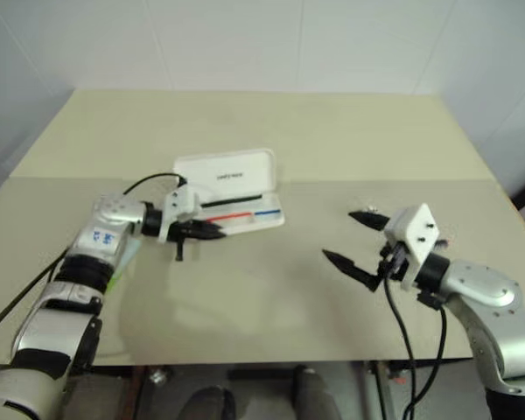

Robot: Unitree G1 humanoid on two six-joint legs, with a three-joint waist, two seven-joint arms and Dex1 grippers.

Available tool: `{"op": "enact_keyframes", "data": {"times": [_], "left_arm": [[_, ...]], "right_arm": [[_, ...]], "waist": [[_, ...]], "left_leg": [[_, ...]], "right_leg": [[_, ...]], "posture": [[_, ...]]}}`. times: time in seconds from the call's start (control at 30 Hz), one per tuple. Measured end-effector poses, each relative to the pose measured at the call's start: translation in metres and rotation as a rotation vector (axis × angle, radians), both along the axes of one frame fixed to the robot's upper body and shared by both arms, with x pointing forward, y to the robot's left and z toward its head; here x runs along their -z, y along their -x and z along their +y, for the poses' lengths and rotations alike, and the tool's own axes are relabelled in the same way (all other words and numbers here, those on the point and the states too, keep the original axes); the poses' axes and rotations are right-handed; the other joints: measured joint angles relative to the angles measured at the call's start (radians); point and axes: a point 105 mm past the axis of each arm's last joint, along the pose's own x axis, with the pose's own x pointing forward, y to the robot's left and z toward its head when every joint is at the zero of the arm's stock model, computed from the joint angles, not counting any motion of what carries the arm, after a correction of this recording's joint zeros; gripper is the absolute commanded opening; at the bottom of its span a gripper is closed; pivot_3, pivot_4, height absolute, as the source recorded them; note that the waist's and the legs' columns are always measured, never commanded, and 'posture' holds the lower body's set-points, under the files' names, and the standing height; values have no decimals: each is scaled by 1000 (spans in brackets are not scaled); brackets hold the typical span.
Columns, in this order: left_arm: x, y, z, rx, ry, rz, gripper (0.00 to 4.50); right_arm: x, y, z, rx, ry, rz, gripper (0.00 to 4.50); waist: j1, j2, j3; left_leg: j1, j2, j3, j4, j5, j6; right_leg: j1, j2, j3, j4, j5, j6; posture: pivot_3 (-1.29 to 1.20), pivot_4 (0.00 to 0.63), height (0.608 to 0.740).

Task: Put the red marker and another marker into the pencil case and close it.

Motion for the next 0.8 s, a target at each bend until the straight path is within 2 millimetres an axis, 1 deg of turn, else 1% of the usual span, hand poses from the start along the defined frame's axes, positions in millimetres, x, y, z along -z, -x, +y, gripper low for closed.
{"op": "enact_keyframes", "data": {"times": [0.13,0.17,0.27,0.3,0.37,0.53,0.67,0.8], "left_arm": [[-3,12,0,13,-14,-25,51],[-2,18,0,23,-20,-39,51],[8,41,-5,71,-32,-34,51],[12,48,-8,85,-34,-23,51],[12,58,-15,106,-27,-11,51],[8,69,-26,136,-23,-28,51],[18,76,-30,142,-28,4,51],[24,77,-30,140,-34,5,51]], "right_arm": [[0,6,-3,-53,24,18,4500],[1,8,-6,-72,42,33,4500],[5,6,-28,-40,91,79,4500],[4,5,-32,-30,97,78,4500],[4,3,-33,-27,98,74,4500],[4,3,-33,-28,98,74,4500],[6,4,-33,-20,97,80,4500],[8,6,-32,-19,101,82,4500]], "waist": [[1,0,0],[1,0,0],[1,0,0],[1,0,0],[0,0,0],[0,0,0],[-2,0,0],[-4,0,0]], "left_leg": [[0,0,0,1,0,0],[0,0,0,1,0,0],[0,0,1,1,0,0],[0,0,0,1,0,0],[1,0,0,1,0,-1],[3,0,-1,1,2,-2],[4,0,-1,1,2,-2],[4,0,-1,1,2,-2]], "right_leg": [[0,0,0,1,0,0],[0,0,0,1,0,0],[0,0,1,0,0,0],[0,0,1,0,0,0],[0,0,1,1,0,0],[0,0,1,1,0,0],[1,0,2,2,0,0],[1,0,2,2,0,0]], "posture": [[0,150,740],[0,150,740],[0,150,740],[0,150,740],[0,150,740],[0,150,740],[0,150,740],[0,150,740]]}}
